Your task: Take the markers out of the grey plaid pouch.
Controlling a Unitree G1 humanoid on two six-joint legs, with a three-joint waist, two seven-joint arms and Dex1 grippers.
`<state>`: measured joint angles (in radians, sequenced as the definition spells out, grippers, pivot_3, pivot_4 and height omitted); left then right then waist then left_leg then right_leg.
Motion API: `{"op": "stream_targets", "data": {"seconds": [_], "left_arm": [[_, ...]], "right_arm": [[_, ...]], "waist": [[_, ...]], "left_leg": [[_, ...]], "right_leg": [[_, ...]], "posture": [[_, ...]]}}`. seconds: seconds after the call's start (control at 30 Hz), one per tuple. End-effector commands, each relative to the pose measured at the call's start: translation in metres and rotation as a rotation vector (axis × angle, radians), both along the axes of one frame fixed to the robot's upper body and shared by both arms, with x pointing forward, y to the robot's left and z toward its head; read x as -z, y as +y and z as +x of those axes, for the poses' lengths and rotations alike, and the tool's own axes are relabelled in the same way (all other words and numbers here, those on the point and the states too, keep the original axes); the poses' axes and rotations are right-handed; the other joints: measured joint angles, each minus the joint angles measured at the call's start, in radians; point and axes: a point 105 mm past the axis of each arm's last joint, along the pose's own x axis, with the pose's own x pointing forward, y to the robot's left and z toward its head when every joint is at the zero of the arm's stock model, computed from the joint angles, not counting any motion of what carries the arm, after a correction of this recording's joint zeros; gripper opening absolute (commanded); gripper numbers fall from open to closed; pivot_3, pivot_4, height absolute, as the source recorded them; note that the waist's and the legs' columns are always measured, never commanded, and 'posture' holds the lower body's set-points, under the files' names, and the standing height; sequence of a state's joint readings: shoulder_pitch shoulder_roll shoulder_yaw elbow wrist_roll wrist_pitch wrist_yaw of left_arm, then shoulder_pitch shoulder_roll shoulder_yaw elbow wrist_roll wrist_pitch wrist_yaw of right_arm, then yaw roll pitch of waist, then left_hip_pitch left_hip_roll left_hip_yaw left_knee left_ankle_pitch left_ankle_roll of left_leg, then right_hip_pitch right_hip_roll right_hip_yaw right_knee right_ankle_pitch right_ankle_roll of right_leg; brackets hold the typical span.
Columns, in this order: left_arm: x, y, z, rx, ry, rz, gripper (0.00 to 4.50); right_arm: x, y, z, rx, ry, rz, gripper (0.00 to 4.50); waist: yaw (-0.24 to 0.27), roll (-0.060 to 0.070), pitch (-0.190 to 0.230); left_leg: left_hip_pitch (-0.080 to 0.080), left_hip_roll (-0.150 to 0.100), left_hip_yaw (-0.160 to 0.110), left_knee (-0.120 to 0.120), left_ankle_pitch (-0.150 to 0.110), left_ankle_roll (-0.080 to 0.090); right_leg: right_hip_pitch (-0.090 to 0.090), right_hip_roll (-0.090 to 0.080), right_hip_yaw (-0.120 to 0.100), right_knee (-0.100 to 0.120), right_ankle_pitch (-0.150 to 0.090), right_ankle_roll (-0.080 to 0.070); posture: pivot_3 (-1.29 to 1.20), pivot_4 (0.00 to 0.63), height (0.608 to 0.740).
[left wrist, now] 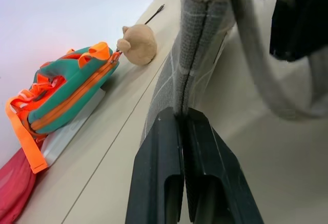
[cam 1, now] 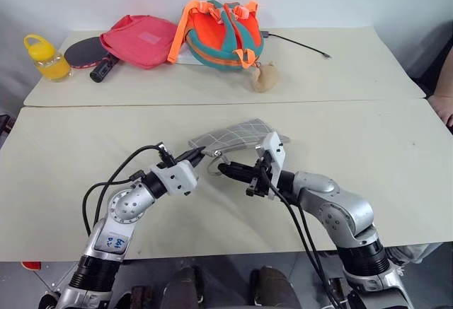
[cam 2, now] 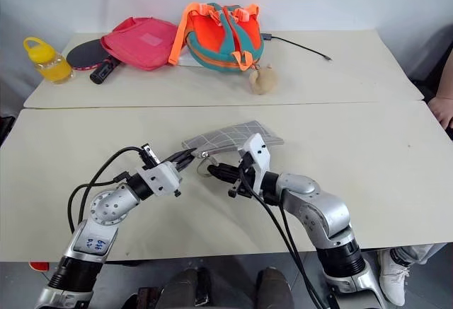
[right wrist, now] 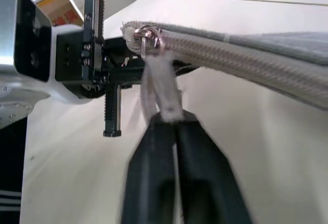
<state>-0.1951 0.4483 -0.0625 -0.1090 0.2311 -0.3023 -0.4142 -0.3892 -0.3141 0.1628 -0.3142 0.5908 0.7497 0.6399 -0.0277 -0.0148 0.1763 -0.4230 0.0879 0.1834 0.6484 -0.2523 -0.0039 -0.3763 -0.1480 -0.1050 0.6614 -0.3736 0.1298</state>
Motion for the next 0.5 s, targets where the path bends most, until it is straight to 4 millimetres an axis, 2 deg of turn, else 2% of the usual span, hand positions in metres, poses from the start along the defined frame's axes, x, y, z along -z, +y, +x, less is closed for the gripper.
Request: {"op": "stream_targets", "data": {"seconds": [0.03,0.17,0.4,0.5], "left_arm": [[-0.017,-0.002,-0.005,0.032,-0.032,-0.055,0.0],[-0.026,0.015,-0.005,0.026,-0.014,-0.13,0.0],[-0.029,0.05,-0.007,0.027,0.037,-0.206,0.0],[-0.028,0.058,-0.006,0.017,0.049,-0.201,0.0]], "right_arm": [[-0.015,-0.013,0.005,0.026,-0.095,-0.024,0.04],[-0.016,-0.055,0.027,0.11,-0.147,-0.13,0.04],[-0.021,-0.113,0.053,0.209,-0.24,-0.316,0.04],[-0.017,-0.121,0.057,0.224,-0.262,-0.358,0.04]], "waist": [[0.0,0.0,0.0],[0.0,0.0,0.0],[-0.002,0.0,0.0],[0.0,0.0,0.0]], "left_leg": [[0.0,0.0,0.0,0.0,0.0,0.0],[0.0,0.0,0.0,0.0,0.0,0.0],[0.0,0.0,0.0,0.0,0.0,0.0],[0.0,0.0,0.001,0.0,0.0,0.0]], "right_leg": [[0.0,0.0,0.0,0.0,0.0,0.0],[0.0,0.0,0.0,0.0,0.0,0.0],[0.0,0.0,0.0,0.0,0.0,0.0],[0.0,0.0,0.0,-0.001,0.0,0.0]], "posture": [[0.0,0.15,0.74],[0.0,0.15,0.74],[0.0,0.15,0.74],[0.0,0.15,0.74]]}}
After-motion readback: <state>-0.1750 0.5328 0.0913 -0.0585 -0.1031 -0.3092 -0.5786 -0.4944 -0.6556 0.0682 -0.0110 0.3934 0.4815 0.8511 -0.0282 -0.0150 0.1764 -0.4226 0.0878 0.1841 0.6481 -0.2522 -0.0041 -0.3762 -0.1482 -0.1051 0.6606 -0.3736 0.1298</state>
